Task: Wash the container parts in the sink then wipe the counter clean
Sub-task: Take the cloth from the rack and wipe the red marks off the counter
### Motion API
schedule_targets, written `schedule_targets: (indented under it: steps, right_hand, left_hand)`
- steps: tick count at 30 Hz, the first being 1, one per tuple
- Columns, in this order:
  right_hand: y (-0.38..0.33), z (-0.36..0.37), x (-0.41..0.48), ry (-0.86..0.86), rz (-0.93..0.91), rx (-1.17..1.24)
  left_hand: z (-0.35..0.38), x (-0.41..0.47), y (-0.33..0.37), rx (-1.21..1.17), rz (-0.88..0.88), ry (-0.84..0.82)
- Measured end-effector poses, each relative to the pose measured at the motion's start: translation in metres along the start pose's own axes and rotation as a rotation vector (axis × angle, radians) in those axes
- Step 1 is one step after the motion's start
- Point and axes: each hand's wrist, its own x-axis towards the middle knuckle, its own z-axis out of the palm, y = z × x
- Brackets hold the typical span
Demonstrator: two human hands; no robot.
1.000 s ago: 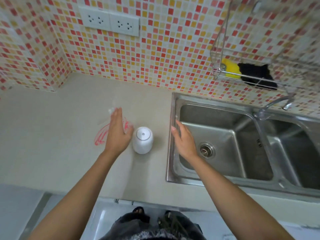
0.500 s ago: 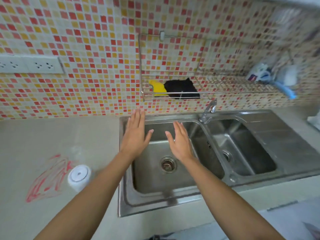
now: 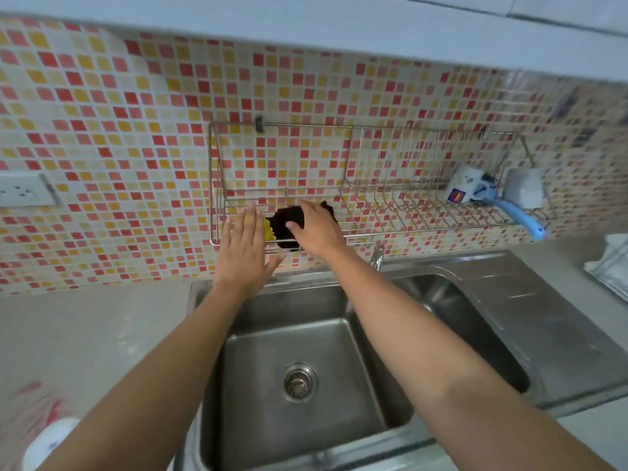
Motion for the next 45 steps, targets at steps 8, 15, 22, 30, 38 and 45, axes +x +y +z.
schedule_targets:
  steps: [8,15,22,30,38,45]
  right_hand:
    - [-0.005,0.003,0.042,-0.426,0.153,-0.161]
    - [0.007,0.001,0.046,-0.219,0.089,-0.292]
    - [0.017,0.012,0.043,0.004,0.207,-0.171]
    - [0.025,0.012,0.046,0.073,0.143,0.010]
    - [0.010,-0.015,0.018,0.353,0.079,0.473]
    - [-0.029,-0.020,-0.051,0.432,-0.020,0.774]
  left_hand:
    - [0.001,0.002,0.000,-0.005,0.012,0.000]
    - [0.000,0.003,0.000,-0.032,0.007,-0.016]
    - [-0.002,0.002,0.002,-0.028,-0.023,-0.046]
    - [-0.006,0.000,0.002,-0.038,-0.013,-0.055]
    - [-0.014,-0.008,-0.005,-0.065,0.043,-0.108]
    - [-0.013,-0.107,-0.045,-0.461,0.026,-0.048]
